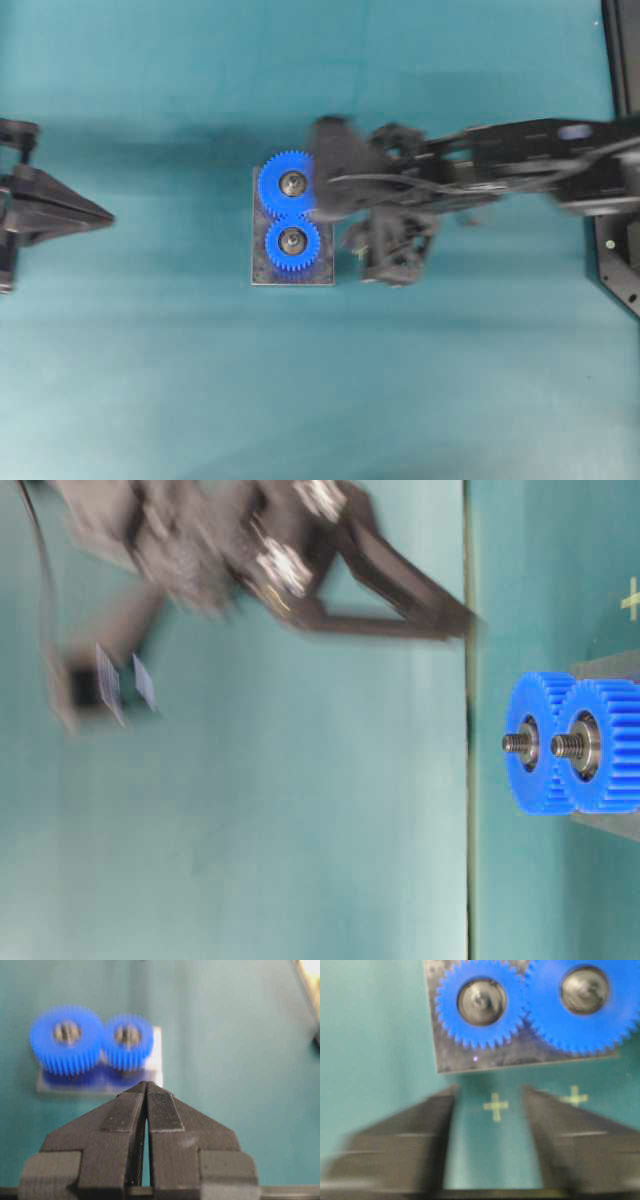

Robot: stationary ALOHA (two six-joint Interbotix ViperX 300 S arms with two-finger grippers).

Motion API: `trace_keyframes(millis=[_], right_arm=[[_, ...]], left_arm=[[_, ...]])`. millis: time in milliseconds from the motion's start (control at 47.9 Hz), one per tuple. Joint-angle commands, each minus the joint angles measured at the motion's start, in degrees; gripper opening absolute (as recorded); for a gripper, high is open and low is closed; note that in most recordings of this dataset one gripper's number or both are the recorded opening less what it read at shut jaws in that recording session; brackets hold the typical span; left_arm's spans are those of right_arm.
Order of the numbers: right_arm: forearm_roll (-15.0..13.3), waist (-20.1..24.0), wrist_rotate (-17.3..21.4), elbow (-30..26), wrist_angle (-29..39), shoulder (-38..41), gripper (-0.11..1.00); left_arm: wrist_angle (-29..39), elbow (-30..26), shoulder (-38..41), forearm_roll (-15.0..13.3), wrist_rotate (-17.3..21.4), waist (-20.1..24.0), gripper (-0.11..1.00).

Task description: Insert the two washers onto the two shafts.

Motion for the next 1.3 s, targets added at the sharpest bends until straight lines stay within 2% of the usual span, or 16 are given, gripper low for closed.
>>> trace_keyframes(millis=[0, 84, 209, 439, 668, 919, 1274], right_arm=[[0.0, -0.35, 0.53, 2.37, -3.78, -3.87, 0.29], [0.0, -0.53, 0.53, 4.22, -5.71, -4.31, 0.15], [-0.09, -0.53, 0.53, 5.19, -6.42, -4.04, 0.07], [-1.14, -1.05, 0.35, 4.48, -8.0, -4.31, 0.07], [-1.14, -1.14, 0.35, 5.01, -12.39, -4.83, 0.07], [-1.14, -1.23, 0.35, 6.77, -17.23, -5.62, 0.06], [-1.14, -1.23, 0.35, 10.9, -18.11, -8.53, 0.06]], left_arm=[[-0.53, 0.26, -3.25, 0.18, 0.09, 0.0, 0.01], [0.0, 0.88, -5.8, 0.09, 0.09, 0.0, 0.01], [0.53, 1.05, -5.98, 0.18, 0.18, 0.0, 0.01], [-0.09, 1.23, -4.48, 0.18, 0.26, 0.0, 0.01], [-0.62, 1.58, -4.66, 0.18, 0.26, -0.09, 0.01], [-0.7, 1.58, -4.66, 0.18, 0.18, 0.0, 0.01], [-0.7, 1.85, -4.48, 0.18, 0.18, 0.09, 0.01]])
